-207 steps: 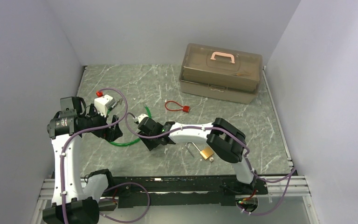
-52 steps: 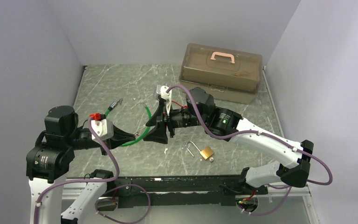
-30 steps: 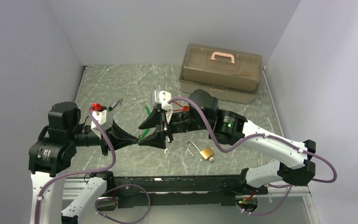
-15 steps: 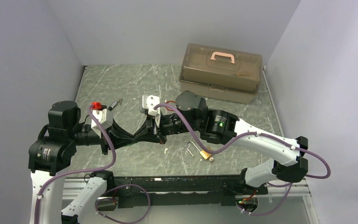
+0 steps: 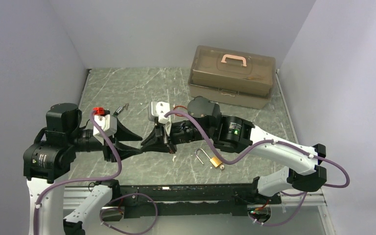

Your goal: Unlock with the key

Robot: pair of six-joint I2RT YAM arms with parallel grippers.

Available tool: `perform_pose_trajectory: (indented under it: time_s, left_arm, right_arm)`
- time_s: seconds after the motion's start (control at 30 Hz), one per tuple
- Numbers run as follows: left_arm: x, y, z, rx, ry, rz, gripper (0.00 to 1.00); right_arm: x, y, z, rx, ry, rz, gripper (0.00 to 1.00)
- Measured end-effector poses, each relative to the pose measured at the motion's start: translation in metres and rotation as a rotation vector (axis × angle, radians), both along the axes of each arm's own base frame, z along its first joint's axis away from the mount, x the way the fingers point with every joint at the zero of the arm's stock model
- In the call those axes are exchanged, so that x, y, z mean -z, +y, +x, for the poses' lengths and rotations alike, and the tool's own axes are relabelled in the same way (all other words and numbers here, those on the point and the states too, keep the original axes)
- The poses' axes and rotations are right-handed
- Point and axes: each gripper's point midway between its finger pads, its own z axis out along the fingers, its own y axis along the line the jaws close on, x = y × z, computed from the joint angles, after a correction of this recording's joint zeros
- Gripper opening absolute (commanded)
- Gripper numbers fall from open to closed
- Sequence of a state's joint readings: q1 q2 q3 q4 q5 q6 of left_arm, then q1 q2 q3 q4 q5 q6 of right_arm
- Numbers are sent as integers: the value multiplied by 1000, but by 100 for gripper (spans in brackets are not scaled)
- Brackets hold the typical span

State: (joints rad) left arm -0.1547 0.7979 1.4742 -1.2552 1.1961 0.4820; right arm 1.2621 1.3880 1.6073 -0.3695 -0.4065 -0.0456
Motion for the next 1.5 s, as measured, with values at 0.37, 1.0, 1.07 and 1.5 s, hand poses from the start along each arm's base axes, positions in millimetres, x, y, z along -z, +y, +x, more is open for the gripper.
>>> perform_pose_trajectory:
  time_s: [0.37,1.0,1.07,1.5]
  left_arm:
    - [2,2,-24,67,9,23,35]
    - [10,-4,-14,48,-93,-74,45]
    - [7,-6,-15,60,-93,-87,31]
    - [-4,-6,-24,90,-96,-89,13]
  right_arm:
    - [-2,-4,8,31,1,2,0]
    - [-3,6,2,12,88,66,0]
    - [-6,7,2,10,89,81,0]
    - [-17,2,-2,6,74,111,0]
